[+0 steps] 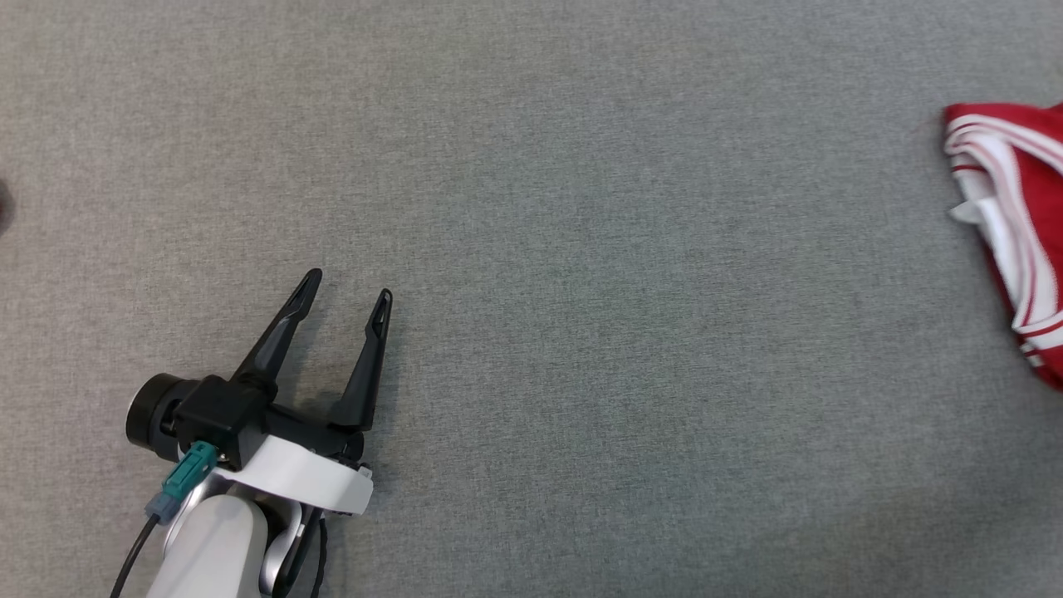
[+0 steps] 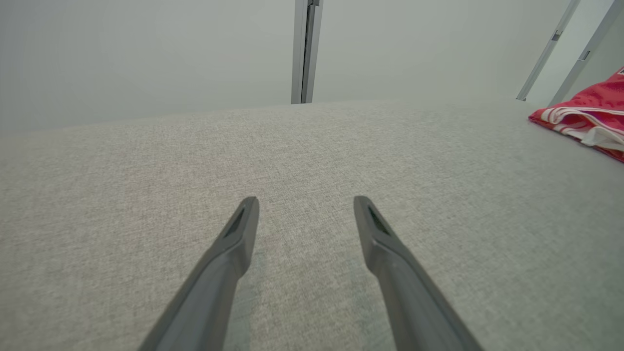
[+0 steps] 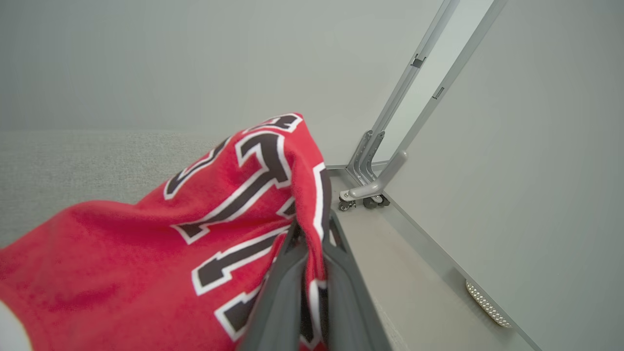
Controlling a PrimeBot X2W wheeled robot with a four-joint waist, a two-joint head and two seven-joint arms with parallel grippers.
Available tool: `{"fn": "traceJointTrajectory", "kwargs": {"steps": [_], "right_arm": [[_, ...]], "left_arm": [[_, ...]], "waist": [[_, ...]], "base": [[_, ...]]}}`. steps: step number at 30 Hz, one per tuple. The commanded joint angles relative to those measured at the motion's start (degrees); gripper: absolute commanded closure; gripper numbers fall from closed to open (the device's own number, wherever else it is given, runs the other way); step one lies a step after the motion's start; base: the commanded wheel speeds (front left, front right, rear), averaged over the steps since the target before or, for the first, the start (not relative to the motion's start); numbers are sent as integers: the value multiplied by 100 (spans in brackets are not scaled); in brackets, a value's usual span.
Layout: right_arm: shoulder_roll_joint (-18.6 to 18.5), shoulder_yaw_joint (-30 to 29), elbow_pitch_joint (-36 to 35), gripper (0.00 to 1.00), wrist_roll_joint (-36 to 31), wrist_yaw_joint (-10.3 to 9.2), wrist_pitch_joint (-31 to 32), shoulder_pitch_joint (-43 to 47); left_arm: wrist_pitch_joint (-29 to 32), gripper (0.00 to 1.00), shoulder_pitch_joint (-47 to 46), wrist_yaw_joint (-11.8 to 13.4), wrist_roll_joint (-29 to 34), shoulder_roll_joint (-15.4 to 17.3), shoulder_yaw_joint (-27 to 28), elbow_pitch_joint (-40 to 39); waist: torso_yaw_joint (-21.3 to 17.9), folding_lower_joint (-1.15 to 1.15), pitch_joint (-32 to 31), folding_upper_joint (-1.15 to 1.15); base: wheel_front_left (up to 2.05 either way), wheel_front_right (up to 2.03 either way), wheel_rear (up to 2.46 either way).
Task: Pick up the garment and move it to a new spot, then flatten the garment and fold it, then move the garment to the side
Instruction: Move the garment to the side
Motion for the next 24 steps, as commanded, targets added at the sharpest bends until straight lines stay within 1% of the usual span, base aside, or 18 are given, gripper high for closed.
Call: {"fn": "traceJointTrajectory", "kwargs": {"steps": [1, 6, 7, 8, 9, 13, 14, 17, 20, 22, 24], "right_arm": [[-112, -163, -100, 100, -126, -2, 36, -98], [-386, -560, -63, 100, -426, -2, 134, -216], [-468, -657, -8, 79, -475, -2, 154, -236], [-541, -703, 80, 79, -523, -2, 149, -266], [-605, -761, 184, 0, -544, -2, 121, -308], [-863, -895, 671, 0, -540, -2, -204, -482], [-863, -895, 671, 0, -540, -2, -204, -482], [-970, -771, 1079, 0, -424, -2, -482, -671], [-936, -344, 1436, 0, -121, -2, -613, -859], [-781, 178, 1242, 0, 272, -2, -624, -963], [-570, 723, 966, 0, 746, -2, -623, -759]], "left_arm": [[-10, 0, -112, -7, -16, 45, 26, -51], [-10, 0, -71, -7, -28, 70, 37, -79], [-10, 0, -76, -7, -30, 73, 32, -73], [-10, 0, -83, -7, -31, 72, 29, -63], [-10, 0, -91, -7, -31, 66, 22, -51], [-10, 0, -111, -7, -28, 49, 15, -9], [-10, 0, -111, -7, -28, 49, 15, -9], [-10, 0, -98, -7, -42, 30, 63, 50], [-10, 0, -20, -7, -40, -14, 157, 121], [-10, 0, 21, -7, -16, -60, 242, 157], [-10, 0, 74, -7, 7, -108, 326, 213]], "waist": [[41, 0, 27, 0], [85, 0, 38, 0], [94, 0, 37, 0], [103, 0, 36, 0], [111, 0, 33, 0], [129, 0, 2, 0], [129, 0, 2, 0], [137, 0, -82, 0], [141, 0, -226, 0], [150, 0, -326, 0], [166, 0, -446, 0]], "base": [[0, 0, 0], [0, 0, 0], [0, 0, 0], [0, 0, 0], [0, 0, 0], [0, 0, 0], [0, 0, 0], [0, 0, 0], [0, 0, 0], [0, 0, 0], [0, 0, 0]]}}
